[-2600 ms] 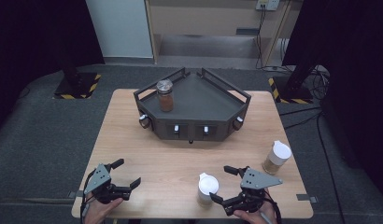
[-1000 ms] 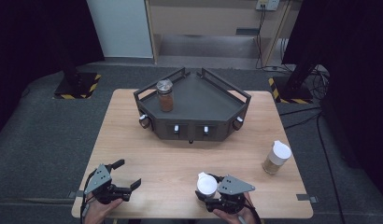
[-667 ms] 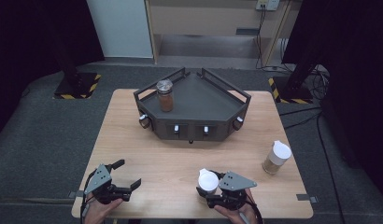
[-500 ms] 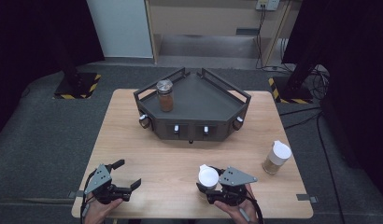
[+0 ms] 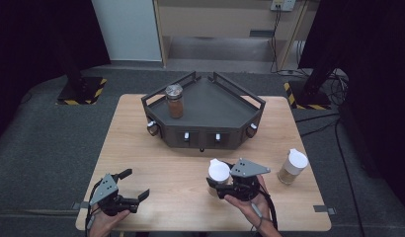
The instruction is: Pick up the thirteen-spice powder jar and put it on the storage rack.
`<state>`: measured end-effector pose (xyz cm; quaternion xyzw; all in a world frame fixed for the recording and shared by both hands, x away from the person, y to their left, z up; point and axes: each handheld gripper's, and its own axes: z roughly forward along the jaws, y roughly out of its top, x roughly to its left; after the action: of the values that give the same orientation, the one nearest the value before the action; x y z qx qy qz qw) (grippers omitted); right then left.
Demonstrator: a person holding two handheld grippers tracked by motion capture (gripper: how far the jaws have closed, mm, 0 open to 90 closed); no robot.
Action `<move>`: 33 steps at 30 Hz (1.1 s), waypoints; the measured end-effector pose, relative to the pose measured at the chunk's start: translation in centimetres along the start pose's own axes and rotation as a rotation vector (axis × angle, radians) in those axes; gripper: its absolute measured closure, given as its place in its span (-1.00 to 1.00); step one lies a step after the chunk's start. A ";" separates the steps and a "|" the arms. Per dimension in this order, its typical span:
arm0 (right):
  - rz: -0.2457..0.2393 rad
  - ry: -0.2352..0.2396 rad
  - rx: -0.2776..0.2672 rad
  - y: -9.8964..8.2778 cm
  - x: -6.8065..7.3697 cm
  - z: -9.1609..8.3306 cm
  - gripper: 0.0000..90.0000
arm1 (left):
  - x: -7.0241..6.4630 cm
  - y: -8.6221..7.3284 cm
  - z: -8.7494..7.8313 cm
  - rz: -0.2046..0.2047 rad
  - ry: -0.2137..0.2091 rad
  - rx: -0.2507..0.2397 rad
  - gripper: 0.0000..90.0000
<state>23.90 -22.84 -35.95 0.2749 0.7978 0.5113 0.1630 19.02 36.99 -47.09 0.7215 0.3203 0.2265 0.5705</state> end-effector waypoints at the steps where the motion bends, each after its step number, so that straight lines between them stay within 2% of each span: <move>1: 0.001 0.001 0.003 0.5 -0.2 0.1 -0.31 | 0.0 0.0 0.0 0.000 0.000 0.000 -1.00; 5: -0.007 -0.003 0.010 2.2 -0.9 0.3 -0.31 | 0.0 0.0 0.0 -0.001 -0.002 0.000 -1.00; 17: -0.013 -0.034 -0.013 7.1 -2.5 0.4 -0.31 | 0.0 0.0 0.0 -0.003 -0.003 0.001 -1.00; 33: -0.022 -0.055 -0.032 12.3 -4.1 2.0 -0.31 | 0.1 0.0 0.1 -0.005 -0.006 0.002 -1.00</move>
<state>31.62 -19.83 -25.75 0.2773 0.7877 0.5145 0.1947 19.12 36.99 -47.15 0.7219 0.3207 0.2226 0.5714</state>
